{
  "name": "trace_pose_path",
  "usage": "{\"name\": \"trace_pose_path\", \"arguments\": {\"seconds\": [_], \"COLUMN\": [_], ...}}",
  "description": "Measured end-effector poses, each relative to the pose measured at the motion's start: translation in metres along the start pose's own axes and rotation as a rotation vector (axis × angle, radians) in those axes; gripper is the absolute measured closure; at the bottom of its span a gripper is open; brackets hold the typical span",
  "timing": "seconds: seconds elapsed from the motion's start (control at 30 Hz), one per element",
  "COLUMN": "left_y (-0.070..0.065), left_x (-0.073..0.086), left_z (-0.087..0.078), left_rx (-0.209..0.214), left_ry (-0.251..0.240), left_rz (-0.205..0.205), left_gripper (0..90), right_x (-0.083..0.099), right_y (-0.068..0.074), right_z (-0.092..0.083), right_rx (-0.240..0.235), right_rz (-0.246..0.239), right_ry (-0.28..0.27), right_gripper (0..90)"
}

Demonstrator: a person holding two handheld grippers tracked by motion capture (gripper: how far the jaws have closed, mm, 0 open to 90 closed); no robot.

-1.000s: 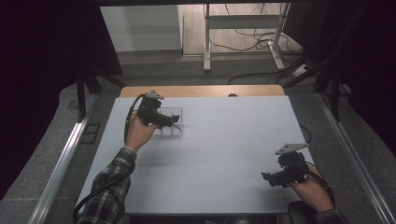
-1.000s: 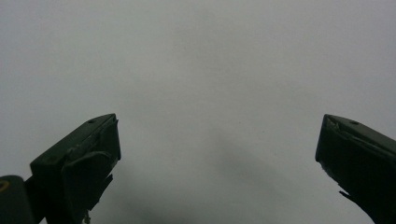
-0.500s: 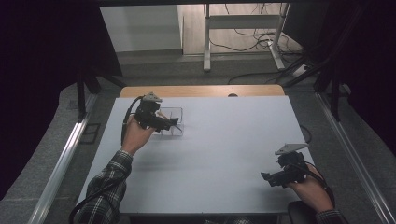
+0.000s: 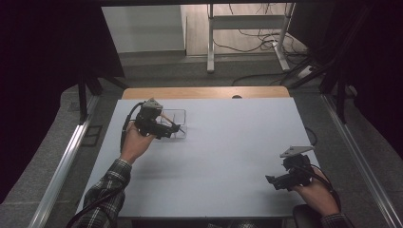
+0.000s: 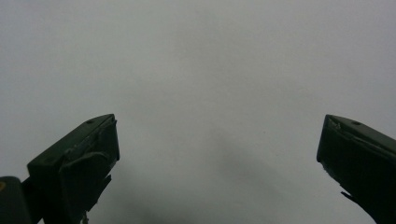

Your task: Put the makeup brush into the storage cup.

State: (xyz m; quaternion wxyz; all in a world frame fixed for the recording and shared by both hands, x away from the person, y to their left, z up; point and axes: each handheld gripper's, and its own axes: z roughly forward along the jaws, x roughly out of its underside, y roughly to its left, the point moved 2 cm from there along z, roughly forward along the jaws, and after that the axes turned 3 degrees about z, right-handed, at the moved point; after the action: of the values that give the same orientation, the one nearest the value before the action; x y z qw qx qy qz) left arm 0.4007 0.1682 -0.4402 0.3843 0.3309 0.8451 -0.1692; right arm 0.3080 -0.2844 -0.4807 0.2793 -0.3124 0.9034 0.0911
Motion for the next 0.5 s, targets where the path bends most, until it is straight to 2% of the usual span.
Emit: {"name": "trace_pose_path", "arguments": {"seconds": [0.5], "left_y": [-0.011], "left_x": [0.012], "left_z": [-0.005], "left_rx": [-0.007], "left_ry": [0.001], "left_rz": [0.012], "left_gripper": [0.0], "right_x": [0.000], "right_y": [0.000], "right_z": [0.000], "right_rx": [-0.012], "right_rz": [-0.001], "right_ry": [-0.002], "right_gripper": [0.0]}}
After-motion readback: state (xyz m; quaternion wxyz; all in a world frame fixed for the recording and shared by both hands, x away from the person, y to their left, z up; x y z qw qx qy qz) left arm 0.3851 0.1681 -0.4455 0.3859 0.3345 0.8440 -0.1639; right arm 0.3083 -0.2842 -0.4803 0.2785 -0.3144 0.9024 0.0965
